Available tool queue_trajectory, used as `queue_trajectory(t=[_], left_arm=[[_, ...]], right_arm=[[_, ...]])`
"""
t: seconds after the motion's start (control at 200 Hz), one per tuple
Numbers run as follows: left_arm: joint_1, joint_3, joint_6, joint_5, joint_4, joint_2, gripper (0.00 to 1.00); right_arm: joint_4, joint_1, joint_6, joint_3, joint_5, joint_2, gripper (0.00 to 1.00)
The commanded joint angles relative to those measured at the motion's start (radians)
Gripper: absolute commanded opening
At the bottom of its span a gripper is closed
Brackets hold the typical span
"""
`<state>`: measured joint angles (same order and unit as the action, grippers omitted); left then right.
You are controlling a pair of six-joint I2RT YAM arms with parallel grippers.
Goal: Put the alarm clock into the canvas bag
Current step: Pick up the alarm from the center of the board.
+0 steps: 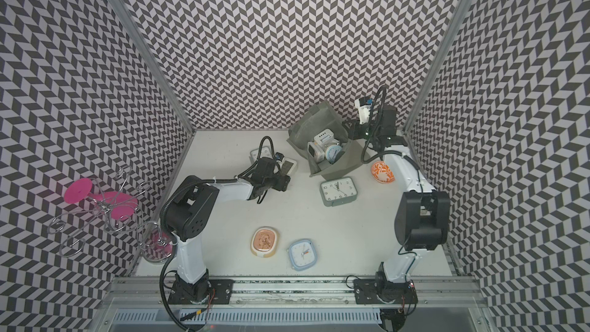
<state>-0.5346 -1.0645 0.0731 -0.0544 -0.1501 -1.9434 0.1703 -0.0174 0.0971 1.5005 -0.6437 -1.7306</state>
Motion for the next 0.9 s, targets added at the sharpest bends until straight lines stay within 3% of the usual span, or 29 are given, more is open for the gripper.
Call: queue_trajectory(t=[0.0, 0.155, 0.35, 0.536, 0.671, 0.896], left_arm=[[-0.013, -0.008, -0.012, -0.024, 0.0, 0.031, 0.67], [-0.025, 0.063, -0.03, -0.066, 0.0, 0.174, 0.63], [-0.015, 0.174, -0.021, -0.137, 0.025, 0.487, 0.62], [-0.011, 0.192, -0.064, -0.063, -0.043, 0.669, 0.56], [-0.011, 0.083, -0.168, 0.035, -0.056, 0.625, 0.55], [-0.027, -0.224, -0.311, 0.177, 0.023, 0.357, 0.54]], right_arm=[[-0.051, -0.006, 0.0, 0.02, -0.013, -0.006, 0.0], [-0.048, -0.004, -0.002, 0.02, -0.014, -0.004, 0.0], [-0.057, -0.002, 0.006, 0.018, -0.02, -0.004, 0.0], [-0.068, -0.002, 0.013, 0.018, -0.037, -0.003, 0.0], [-0.073, -0.004, 0.013, 0.005, -0.04, 0.013, 0.0], [-0.076, -0.004, 0.012, -0.006, -0.044, 0.031, 0.0]])
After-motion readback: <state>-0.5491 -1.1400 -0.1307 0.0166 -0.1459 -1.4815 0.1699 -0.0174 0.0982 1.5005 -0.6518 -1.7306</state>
